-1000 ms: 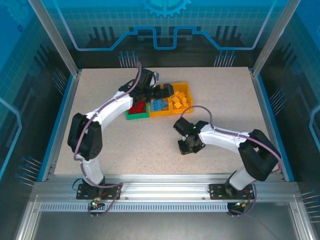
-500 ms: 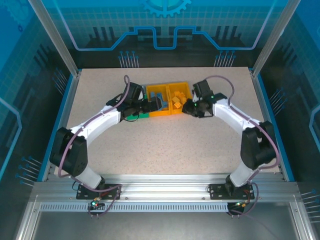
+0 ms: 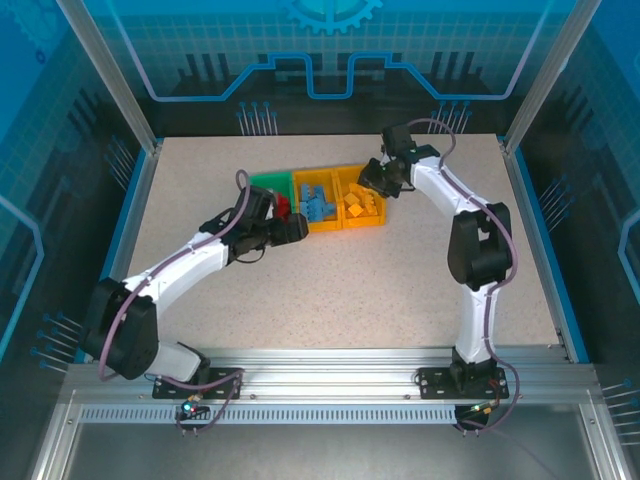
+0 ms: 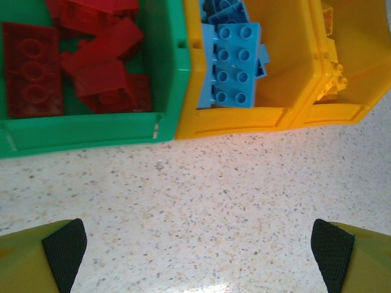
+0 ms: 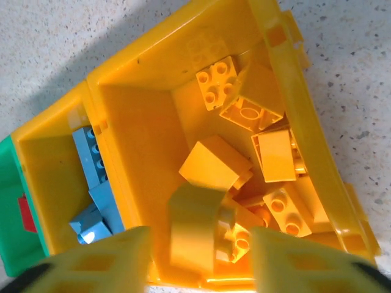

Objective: Sort the legos into containers by color

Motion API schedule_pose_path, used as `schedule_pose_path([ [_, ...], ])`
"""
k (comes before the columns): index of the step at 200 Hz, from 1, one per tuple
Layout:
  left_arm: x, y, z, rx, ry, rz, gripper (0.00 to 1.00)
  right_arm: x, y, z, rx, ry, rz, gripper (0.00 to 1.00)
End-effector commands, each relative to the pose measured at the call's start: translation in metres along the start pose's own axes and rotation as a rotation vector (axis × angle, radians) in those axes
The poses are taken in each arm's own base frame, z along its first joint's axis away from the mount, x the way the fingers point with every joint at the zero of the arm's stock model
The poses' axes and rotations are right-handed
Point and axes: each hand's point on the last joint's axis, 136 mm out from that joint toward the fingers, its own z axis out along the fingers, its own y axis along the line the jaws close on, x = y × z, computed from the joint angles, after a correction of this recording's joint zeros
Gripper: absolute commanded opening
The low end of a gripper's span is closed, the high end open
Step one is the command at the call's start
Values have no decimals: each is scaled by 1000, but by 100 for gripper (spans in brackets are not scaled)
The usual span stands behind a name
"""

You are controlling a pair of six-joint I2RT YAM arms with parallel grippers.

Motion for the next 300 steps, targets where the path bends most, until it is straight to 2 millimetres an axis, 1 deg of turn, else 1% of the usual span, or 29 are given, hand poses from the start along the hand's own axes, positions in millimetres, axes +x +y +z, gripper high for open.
schedule_pose_path([
  [1, -7, 19, -16, -81, -59, 30, 99, 1, 6, -7, -6, 36, -7, 74],
  [10, -9, 26, -20, -109, -75, 29, 99, 0, 7, -11, -5, 28, -13, 81],
  [25, -13, 39, -27, -163, -104, 23, 99, 1, 8, -19, -10, 11, -33, 87],
  [38, -15, 52, -33, -215, -130, 11, 99, 1, 9, -32, -23, -17, -62, 91],
  [41, -16, 56, -34, -229, -137, 8, 99, 2, 9, -35, -24, -23, -74, 94],
  [57, -20, 78, -44, -320, -186, 14, 99, 1, 9, -58, -21, -97, -155, 99],
  [66, -23, 91, -51, -378, -218, 19, 99, -2, 5, -77, -1, -169, -226, 100],
  [78, -27, 109, -62, -446, -272, 27, 99, -8, -10, -105, 82, -298, -329, 100],
  [98, -33, 133, -80, -516, -383, 68, 99, -16, -56, -151, 299, -539, -468, 100],
  [106, -35, 139, -84, -523, -432, 96, 99, -15, -74, -164, 369, -622, -513, 100],
  [111, -36, 142, -86, -524, -461, 116, 99, -11, -86, -166, 391, -653, -546, 100],
  [116, -36, 145, -88, -526, -490, 135, 99, -10, -93, -170, 392, -694, -580, 100],
  [120, -37, 146, -89, -519, -515, 152, 99, -5, -103, -166, 400, -705, -599, 100],
  [124, -38, 148, -89, -515, -539, 160, 99, -4, -108, -169, 395, -736, -603, 100],
  [129, -36, 152, -89, -514, -554, 173, 99, 3, -120, -163, 391, -739, -611, 100],
  [142, -36, 158, -89, -492, -595, 164, 99, 12, -141, -156, 366, -767, -593, 100],
  [156, -32, 159, -80, -452, -582, 179, 99, 14, -162, -149, 381, -782, -542, 100],
  [162, -31, 159, -75, -441, -571, 194, 99, 18, -172, -141, 396, -766, -528, 100],
  [167, -30, 159, -70, -439, -561, 209, 99, 16, -175, -139, 401, -778, -520, 100],
  [189, -32, 162, -56, -455, -547, 261, 99, 24, -193, -118, 421, -783, -498, 100],
  [200, -36, 160, -52, -439, -576, 270, 99, 25, -199, -112, 426, -801, -483, 100],
  [223, -39, 151, -41, -328, -621, 285, 99, 17, -203, -114, 447, -847, -466, 100],
  [233, -38, 152, -34, -317, -620, 286, 99, 17, -209, -106, 447, -838, -454, 100],
  [237, -40, 153, -32, -315, -627, 288, 99, 14, -208, -107, 442, -853, -458, 100],
  [242, -41, 153, -31, -318, -624, 289, 99, 15, -209, -102, 444, -807, -454, 100],
  [249, -45, 152, -29, -305, -628, 294, 99, 11, -207, -101, 448, -809, -462, 100],
  [270, -57, 148, -25, -269, -687, 301, 99, 12, -205, -97, 439, -792, -474, 100],
  [289, -60, 152, -10, -274, -673, 320, 99, 13, -205, -98, 433, -793, -476, 100],
  [300, -58, 160, 2, -283, -673, 311, 99, 14, -203, -98, 419, -797, -481, 100],
])
